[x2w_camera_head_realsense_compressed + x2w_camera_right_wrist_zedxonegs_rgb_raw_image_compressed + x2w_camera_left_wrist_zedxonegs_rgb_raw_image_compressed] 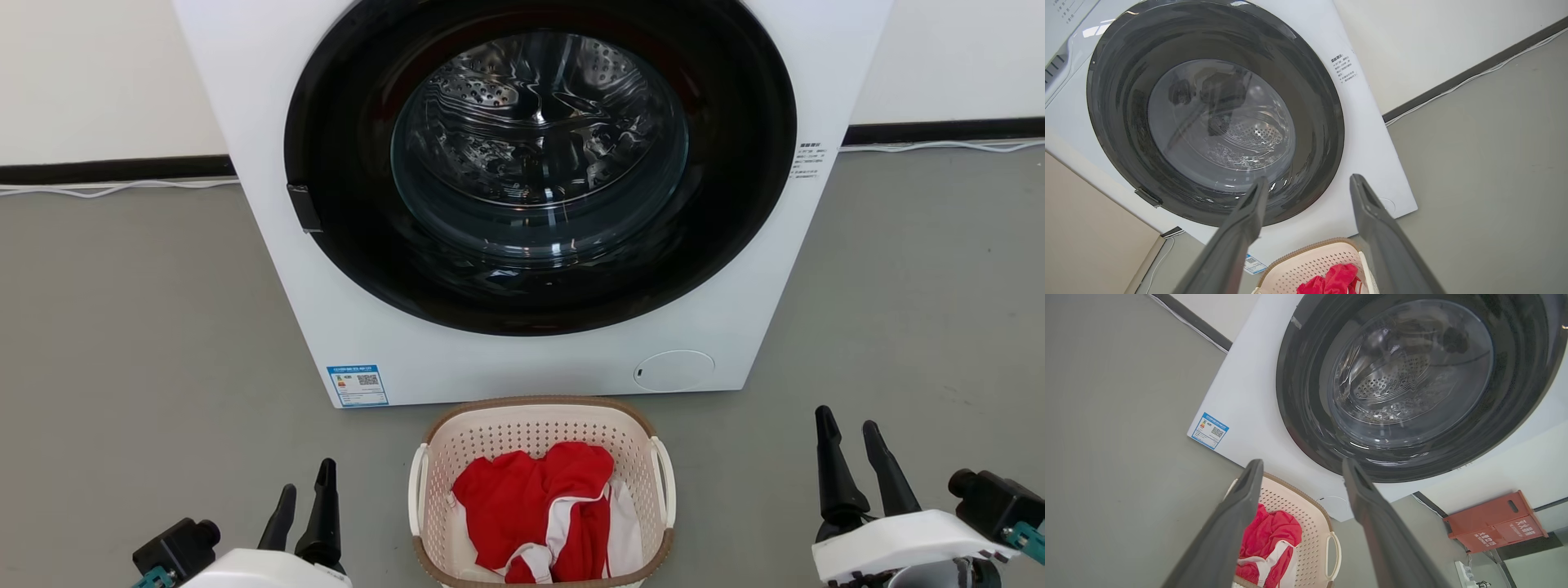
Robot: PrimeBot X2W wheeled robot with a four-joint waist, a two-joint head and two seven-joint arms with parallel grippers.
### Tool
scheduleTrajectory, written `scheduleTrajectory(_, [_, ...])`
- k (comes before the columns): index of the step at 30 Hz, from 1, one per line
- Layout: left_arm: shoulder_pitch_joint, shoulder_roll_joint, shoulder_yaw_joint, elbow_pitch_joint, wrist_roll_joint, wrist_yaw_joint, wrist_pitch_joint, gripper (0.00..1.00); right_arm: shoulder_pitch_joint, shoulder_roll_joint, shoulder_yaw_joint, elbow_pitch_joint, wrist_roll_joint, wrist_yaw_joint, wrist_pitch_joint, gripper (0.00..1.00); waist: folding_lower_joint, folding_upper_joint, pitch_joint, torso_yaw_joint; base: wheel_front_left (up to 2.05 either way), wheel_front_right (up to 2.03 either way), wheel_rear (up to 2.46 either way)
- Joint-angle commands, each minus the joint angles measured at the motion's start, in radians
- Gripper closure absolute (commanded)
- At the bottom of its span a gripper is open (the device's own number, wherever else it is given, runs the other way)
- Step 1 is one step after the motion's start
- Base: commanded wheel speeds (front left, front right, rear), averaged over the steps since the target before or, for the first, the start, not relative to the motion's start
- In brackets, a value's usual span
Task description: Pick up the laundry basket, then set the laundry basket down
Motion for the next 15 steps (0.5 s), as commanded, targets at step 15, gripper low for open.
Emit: scheduleTrajectory(15, [-0.034, 0.012, 0.007, -0.006, 0.208, 0.011, -0.057, 0.0, -0.022, -0.012, 0.023, -0.026, -0.238, 0.006, -0.064, 0.0, -0.0001, -0.0001, -0.001, -0.009, 0.0, 0.0, 0.0])
